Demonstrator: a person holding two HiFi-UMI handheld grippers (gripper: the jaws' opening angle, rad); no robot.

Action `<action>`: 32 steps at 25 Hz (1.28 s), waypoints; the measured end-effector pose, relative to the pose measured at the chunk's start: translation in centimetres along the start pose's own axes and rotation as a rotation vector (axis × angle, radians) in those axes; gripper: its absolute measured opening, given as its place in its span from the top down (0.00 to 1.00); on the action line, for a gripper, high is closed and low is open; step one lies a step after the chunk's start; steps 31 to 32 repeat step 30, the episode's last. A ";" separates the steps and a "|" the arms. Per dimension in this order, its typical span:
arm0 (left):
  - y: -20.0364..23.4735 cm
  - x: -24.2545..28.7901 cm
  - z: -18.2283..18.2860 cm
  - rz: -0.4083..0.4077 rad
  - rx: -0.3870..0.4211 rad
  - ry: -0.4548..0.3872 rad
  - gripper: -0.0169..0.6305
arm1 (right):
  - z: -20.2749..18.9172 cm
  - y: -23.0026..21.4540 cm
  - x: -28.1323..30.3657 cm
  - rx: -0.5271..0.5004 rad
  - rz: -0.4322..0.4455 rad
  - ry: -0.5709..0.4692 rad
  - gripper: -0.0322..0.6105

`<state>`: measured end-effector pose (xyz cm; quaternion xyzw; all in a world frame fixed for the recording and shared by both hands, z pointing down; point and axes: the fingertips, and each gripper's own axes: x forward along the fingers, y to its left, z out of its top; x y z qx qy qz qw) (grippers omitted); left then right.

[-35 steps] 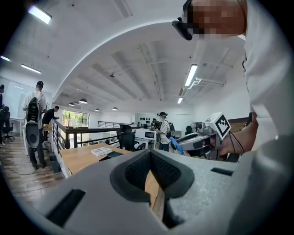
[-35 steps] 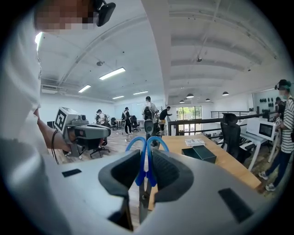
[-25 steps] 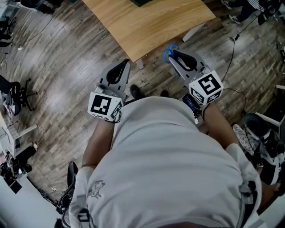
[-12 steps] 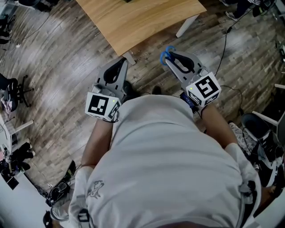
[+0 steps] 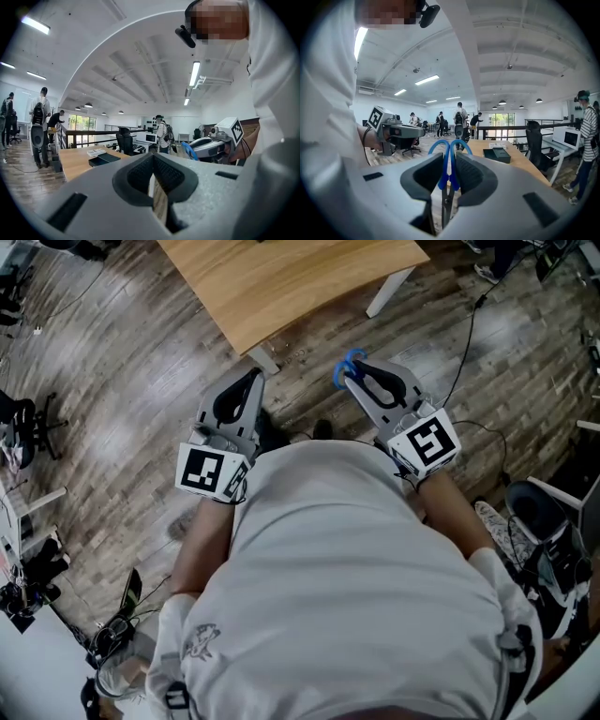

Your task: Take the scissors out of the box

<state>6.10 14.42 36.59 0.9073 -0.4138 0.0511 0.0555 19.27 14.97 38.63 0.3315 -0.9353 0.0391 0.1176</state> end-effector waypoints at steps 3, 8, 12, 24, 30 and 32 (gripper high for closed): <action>-0.2 0.0 0.0 0.012 0.001 -0.004 0.97 | -0.1 0.1 -0.4 -0.005 0.001 -0.016 0.81; -0.7 0.0 0.2 0.020 0.003 -0.012 0.97 | -0.2 0.4 -1.0 -0.009 0.003 -0.035 0.81; -0.7 0.0 0.0 0.026 0.003 -0.010 0.97 | -0.4 0.5 -1.0 -0.005 0.010 -0.044 0.81; -1.8 0.7 0.4 0.004 0.014 -0.017 0.97 | 0.0 0.2 -1.8 -0.004 -0.002 -0.065 0.81; -1.7 1.0 0.6 -0.006 0.017 -0.018 0.97 | 0.1 0.0 -1.8 -0.002 -0.002 -0.064 0.81; -1.7 1.0 0.6 -0.006 0.017 -0.018 0.97 | 0.1 0.0 -1.8 -0.002 -0.002 -0.064 0.81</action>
